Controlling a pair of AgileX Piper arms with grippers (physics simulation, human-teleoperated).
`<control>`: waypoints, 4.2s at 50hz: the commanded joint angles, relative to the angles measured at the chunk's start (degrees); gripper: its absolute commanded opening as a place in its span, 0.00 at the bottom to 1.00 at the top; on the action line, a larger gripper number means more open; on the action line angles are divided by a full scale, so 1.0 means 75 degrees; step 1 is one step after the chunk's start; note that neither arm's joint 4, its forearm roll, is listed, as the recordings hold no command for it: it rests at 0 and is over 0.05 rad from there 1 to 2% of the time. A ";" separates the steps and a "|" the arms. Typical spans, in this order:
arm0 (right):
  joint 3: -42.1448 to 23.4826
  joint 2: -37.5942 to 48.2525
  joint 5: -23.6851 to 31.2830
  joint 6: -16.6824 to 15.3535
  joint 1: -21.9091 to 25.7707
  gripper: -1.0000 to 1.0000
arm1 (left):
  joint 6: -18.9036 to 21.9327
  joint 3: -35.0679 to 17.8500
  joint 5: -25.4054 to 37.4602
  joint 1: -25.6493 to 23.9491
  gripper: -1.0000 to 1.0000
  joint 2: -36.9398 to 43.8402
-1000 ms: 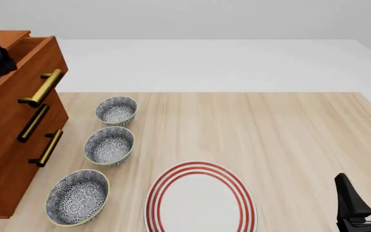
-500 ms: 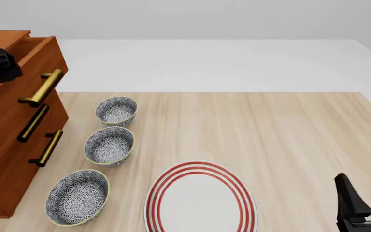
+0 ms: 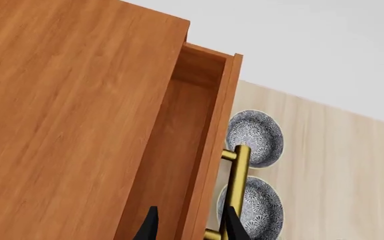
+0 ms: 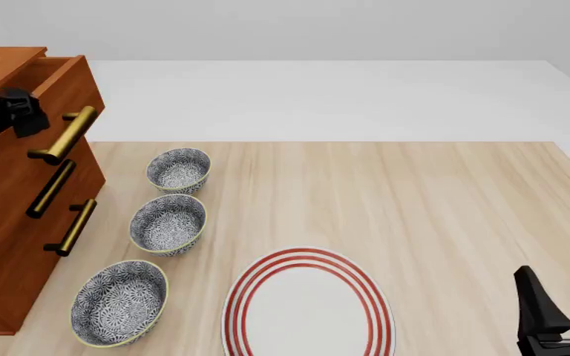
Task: Open the top drawer of the cabinet.
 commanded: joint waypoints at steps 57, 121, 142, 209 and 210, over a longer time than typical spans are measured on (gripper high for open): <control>0.0000 0.0000 0.0000 0.0000 0.0001 1.00 | -0.0401 0.0626 -0.0425 -0.0840 1.00 0.0330; 0.0000 0.0001 0.0000 0.0000 0.0000 1.00 | -0.0643 0.0585 -0.0670 -0.1803 1.00 0.0738; 0.0000 0.0001 0.0000 0.0000 0.0000 1.00 | -0.0745 0.0671 -0.0809 -0.2090 1.00 0.0844; 0.0000 0.0001 0.0000 0.0000 0.0001 1.00 | -0.0905 0.1108 -0.1222 -0.2721 1.00 0.1591; 0.0000 0.0000 0.0000 -0.0001 0.0000 1.00 | -0.0929 0.1108 -0.1224 -0.2742 1.00 0.1596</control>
